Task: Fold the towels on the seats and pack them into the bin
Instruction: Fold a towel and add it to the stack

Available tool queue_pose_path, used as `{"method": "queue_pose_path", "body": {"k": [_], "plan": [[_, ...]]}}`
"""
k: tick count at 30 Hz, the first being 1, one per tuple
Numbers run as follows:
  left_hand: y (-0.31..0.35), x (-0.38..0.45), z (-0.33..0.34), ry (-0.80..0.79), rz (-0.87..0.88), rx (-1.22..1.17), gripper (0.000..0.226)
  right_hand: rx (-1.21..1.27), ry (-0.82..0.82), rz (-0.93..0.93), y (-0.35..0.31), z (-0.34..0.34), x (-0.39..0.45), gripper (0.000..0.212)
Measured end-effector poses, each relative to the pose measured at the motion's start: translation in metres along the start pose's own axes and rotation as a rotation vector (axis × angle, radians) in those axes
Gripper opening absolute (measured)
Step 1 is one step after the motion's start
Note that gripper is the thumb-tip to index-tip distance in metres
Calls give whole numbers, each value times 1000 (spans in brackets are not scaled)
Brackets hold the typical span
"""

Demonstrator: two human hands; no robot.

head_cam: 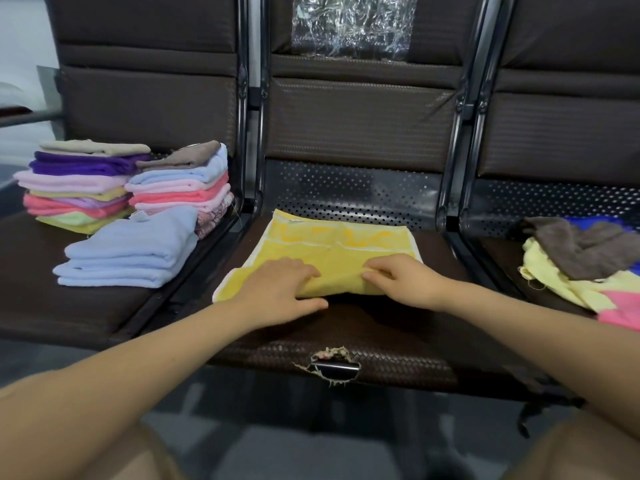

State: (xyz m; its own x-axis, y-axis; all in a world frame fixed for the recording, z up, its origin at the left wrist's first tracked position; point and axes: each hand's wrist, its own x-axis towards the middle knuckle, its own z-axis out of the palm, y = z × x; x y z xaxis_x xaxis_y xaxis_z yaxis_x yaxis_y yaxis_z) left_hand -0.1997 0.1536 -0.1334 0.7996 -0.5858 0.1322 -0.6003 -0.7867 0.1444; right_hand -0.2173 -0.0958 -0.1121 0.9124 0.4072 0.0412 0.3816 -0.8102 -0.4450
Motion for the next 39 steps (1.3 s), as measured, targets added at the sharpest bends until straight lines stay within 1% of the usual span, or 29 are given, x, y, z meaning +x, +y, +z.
{"method": "queue_pose_path", "body": {"k": [1,2,3,4,6,7,8,10,11,13,15,17,18,20,22,24,26,28,31,32,34,36,39], "plan": [[4,5,4,-77,-2,75,44,37,31,3,0,-3,1,27],[4,10,6,-89,-14,102,35,64,52,9,1,-4,1,25],[2,14,6,-63,-32,67,28,64,55,18,2,-5,0,23],[-3,18,5,-19,-58,0,24,11,35,29,6,-5,-1,23],[-19,24,-1,82,-58,-87,21,-204,-66,67,16,-4,-6,26],[-29,25,-4,114,-25,-68,21,-262,-110,103,22,-4,-10,28],[-38,25,-7,119,5,-21,22,-253,-123,139,27,-6,-13,28],[-55,25,-8,61,33,64,29,-145,-66,200,39,-16,-20,26],[-63,23,-7,19,19,45,33,-88,-22,232,47,-21,-23,28],[-76,20,-9,-46,-39,-48,37,52,44,298,60,-31,-32,35],[-87,12,-12,-51,-86,-159,42,213,96,337,68,-38,-41,41],[-92,0,-15,-54,-139,-245,38,343,142,355,70,-43,-50,46],[-91,-5,-15,-67,-166,-268,38,381,165,359,69,-44,-54,45],[-87,-13,-16,-89,-189,-313,43,429,203,357,65,-45,-61,38],[-78,-16,-18,-94,-194,-370,33,442,194,375,61,-42,-65,37],[-69,-20,-22,-64,-203,-469,25,384,153,420,60,-35,-68,40],[-61,-23,-27,-56,-189,-562,32,350,100,458,59,-31,-71,39],[-54,-25,-32,-101,-173,-603,34,400,79,484,56,-33,-72,41],[-49,-22,-44,-156,-173,-646,15,498,123,508,48,-44,-68,38],[-49,-19,-49,-140,-177,-648,12,527,155,512,46,-47,-66,35],[-55,-8,-56,-53,-210,-642,11,570,232,530,48,-54,-60,33],[-61,5,-61,34,-275,-638,6,562,299,556,54,-61,-52,38],[-68,32,-59,155,-338,-608,9,499,367,582,67,-66,-35,46]]}}
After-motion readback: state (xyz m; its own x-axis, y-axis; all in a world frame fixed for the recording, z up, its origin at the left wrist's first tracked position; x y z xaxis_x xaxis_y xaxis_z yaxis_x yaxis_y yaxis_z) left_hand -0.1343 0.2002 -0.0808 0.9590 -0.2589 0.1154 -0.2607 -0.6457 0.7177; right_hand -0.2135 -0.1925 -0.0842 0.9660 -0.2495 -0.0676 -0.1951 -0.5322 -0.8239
